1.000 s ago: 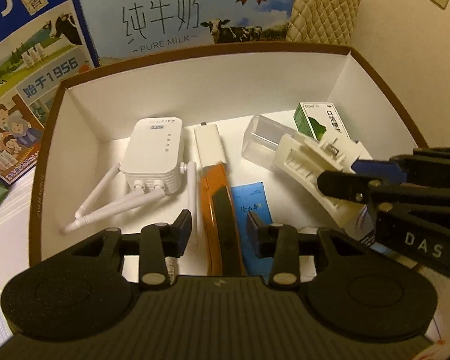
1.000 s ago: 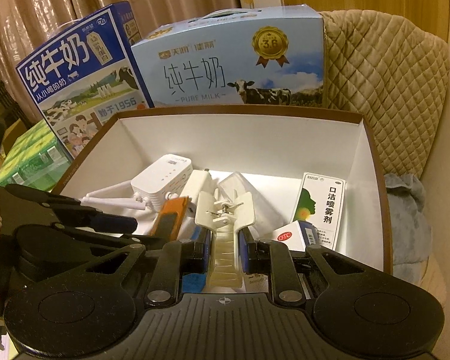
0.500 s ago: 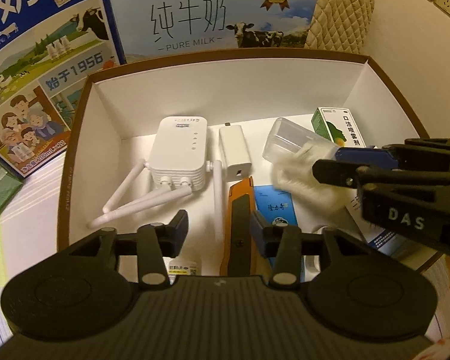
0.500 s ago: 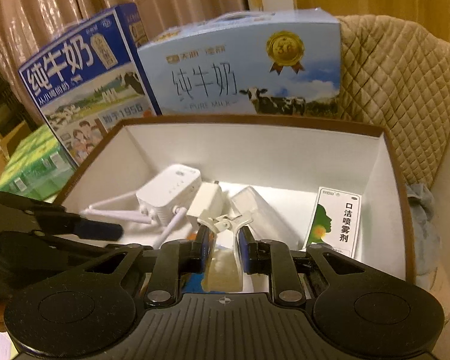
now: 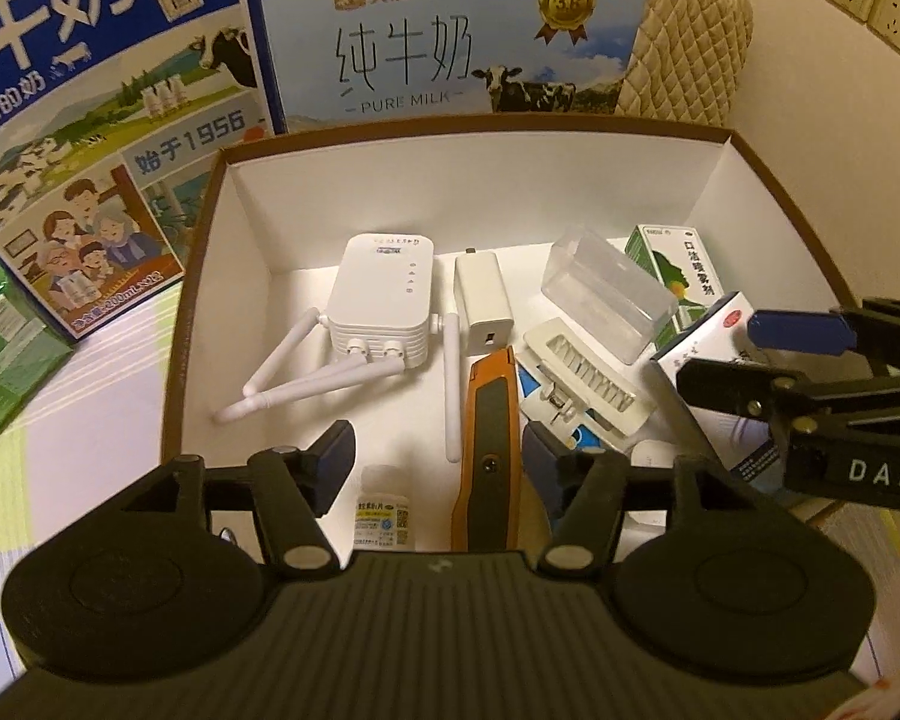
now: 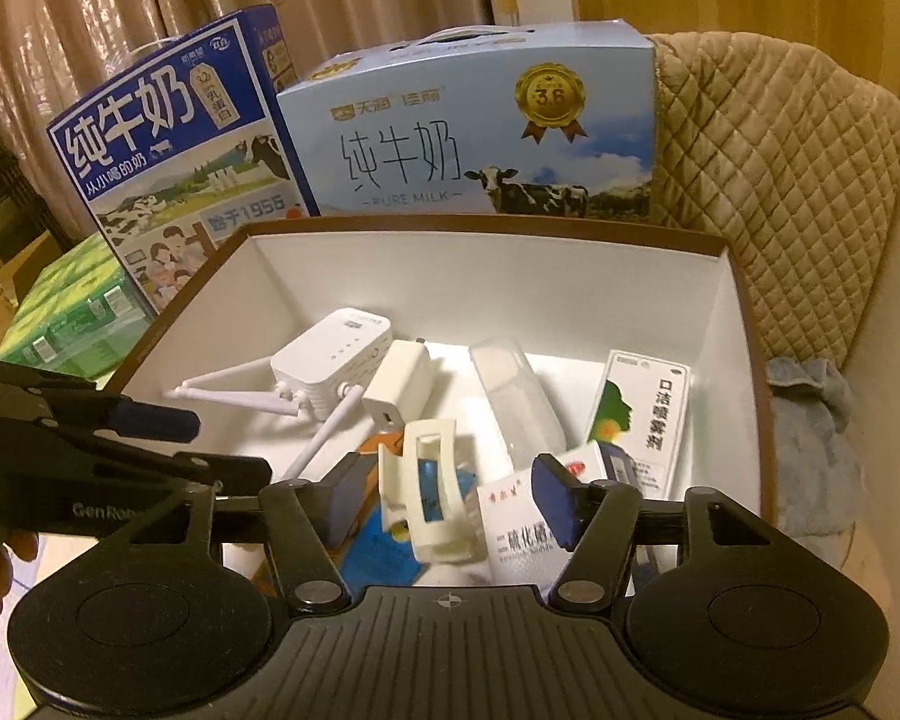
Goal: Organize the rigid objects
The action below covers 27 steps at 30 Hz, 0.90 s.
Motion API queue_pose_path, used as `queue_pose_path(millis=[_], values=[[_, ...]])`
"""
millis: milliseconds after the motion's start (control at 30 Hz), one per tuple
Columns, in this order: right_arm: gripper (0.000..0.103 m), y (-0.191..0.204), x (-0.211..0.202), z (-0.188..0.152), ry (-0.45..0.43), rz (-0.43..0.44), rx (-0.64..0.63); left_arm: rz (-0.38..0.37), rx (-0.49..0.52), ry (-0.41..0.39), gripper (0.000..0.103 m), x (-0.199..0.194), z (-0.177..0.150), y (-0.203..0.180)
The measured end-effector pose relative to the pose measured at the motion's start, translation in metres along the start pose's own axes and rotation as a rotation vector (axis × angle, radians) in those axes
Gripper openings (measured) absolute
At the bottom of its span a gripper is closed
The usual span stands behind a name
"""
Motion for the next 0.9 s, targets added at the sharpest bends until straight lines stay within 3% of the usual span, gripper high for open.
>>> queue_pose_path(millis=[267,400,900], values=[[0.066,-0.002,-0.024,-0.014,0.003,-0.007,0.026,0.020,0.003,-0.043,0.060,-0.027,-0.011,-0.012],[0.067,-0.002,-0.037,-0.021,-0.002,-0.016,0.037,0.028,-0.003,-0.063,0.064,-0.044,-0.019,-0.019],[0.067,0.006,-0.085,-0.056,-0.030,-0.025,-0.006,0.062,-0.048,-0.152,0.064,-0.110,-0.066,-0.054]])
Point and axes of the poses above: each gripper's, at about its wrist camera, not at the fingertips, and x roughly the way its jaws point, y to its left, z to its top, the point moved 3 cm from there along x, roughly the way its jaws point, and after that the axes turned 10 degrees about y, right-handed, at the moved point
